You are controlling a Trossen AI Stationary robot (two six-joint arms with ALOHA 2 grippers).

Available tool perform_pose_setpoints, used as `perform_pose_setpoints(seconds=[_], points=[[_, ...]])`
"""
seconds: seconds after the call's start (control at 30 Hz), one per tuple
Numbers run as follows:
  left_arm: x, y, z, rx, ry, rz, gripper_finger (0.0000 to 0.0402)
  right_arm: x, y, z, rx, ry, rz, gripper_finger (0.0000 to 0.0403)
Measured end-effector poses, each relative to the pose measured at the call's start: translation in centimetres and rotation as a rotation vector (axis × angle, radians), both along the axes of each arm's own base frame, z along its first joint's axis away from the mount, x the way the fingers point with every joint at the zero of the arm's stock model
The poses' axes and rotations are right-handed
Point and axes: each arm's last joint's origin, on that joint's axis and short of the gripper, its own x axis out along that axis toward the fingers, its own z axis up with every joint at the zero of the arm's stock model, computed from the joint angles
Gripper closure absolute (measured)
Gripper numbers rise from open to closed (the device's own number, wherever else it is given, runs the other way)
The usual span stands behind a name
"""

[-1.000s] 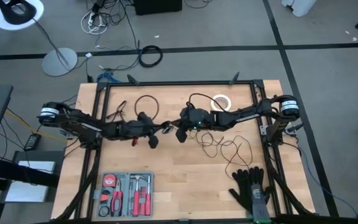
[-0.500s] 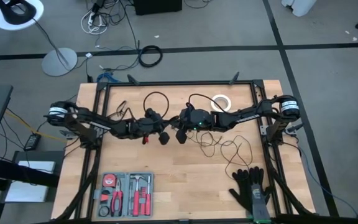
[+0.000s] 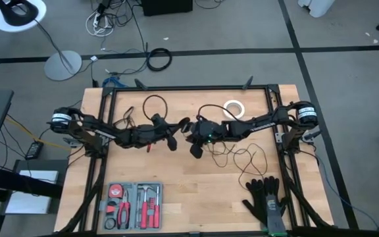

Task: Coil cords
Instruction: Coil the black wire on the black spool

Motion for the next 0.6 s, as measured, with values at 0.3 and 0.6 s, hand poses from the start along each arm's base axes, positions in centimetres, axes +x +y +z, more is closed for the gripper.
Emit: perform_pose_setpoints(seconds=[0.3,0.6], points=[[-3.9,0.1,-2.8,-0.098,-0.081,0.032,0.0401,-1.4,1.8,1.4,-0.004,0.046,0.018,0.0343],[-7.6,0.2,-4.5,-0.112,-0.107,0.086,0.0401,-6.1,3.8,-0.5,-0.091,-0.006,-0.140,0.0343]])
